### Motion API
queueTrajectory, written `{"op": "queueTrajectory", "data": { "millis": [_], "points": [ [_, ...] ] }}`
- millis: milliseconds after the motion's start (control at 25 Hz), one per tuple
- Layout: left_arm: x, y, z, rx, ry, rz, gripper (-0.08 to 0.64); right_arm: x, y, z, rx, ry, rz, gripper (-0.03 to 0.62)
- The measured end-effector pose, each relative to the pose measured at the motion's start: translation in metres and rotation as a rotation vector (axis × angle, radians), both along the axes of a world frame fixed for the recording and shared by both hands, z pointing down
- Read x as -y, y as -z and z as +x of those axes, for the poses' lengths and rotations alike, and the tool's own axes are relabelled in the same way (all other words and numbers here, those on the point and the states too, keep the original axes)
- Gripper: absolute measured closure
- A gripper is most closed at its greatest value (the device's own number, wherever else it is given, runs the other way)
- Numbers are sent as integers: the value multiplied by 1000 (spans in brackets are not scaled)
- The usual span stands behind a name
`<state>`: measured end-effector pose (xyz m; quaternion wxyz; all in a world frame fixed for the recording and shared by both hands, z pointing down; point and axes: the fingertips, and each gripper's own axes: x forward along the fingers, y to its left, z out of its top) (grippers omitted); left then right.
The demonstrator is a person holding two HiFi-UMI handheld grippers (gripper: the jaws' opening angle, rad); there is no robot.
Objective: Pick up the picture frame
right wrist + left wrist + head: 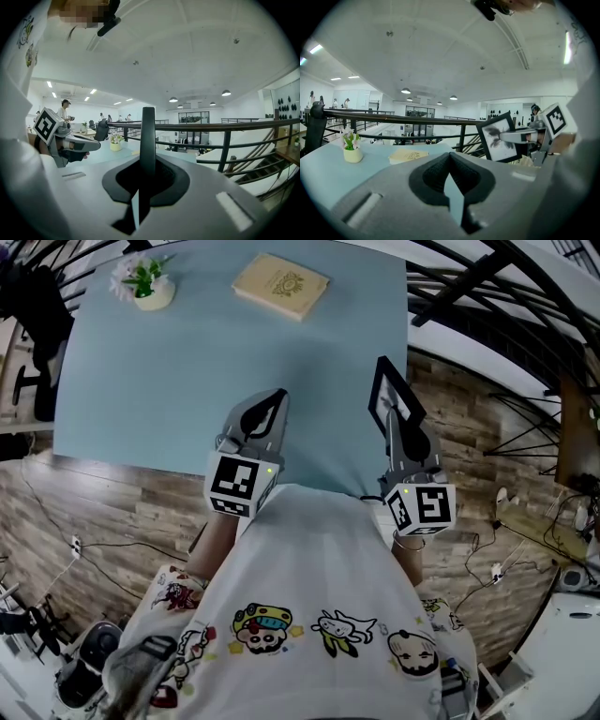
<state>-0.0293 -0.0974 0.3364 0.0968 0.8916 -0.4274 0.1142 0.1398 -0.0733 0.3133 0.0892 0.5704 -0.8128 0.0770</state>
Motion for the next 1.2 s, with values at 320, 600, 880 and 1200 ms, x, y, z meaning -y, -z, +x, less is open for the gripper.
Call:
{"op": "queueTrajectory", "data": {
  "millis": [320, 600, 880, 1200],
  "points": [
    [-1, -1, 0, -6, 7, -7, 561, 0, -2, 0, 6, 5, -10, 570],
    [-1, -5, -1, -1, -13, -17, 561, 0, -2, 0, 8, 7, -12, 571],
    [3, -3, -4, 9, -24, 12, 561, 1, -2, 1, 7, 10, -13, 570],
    [14, -1, -3, 24, -60, 40, 561, 5, -2, 3, 6, 6, 2, 569]
  ]
}}
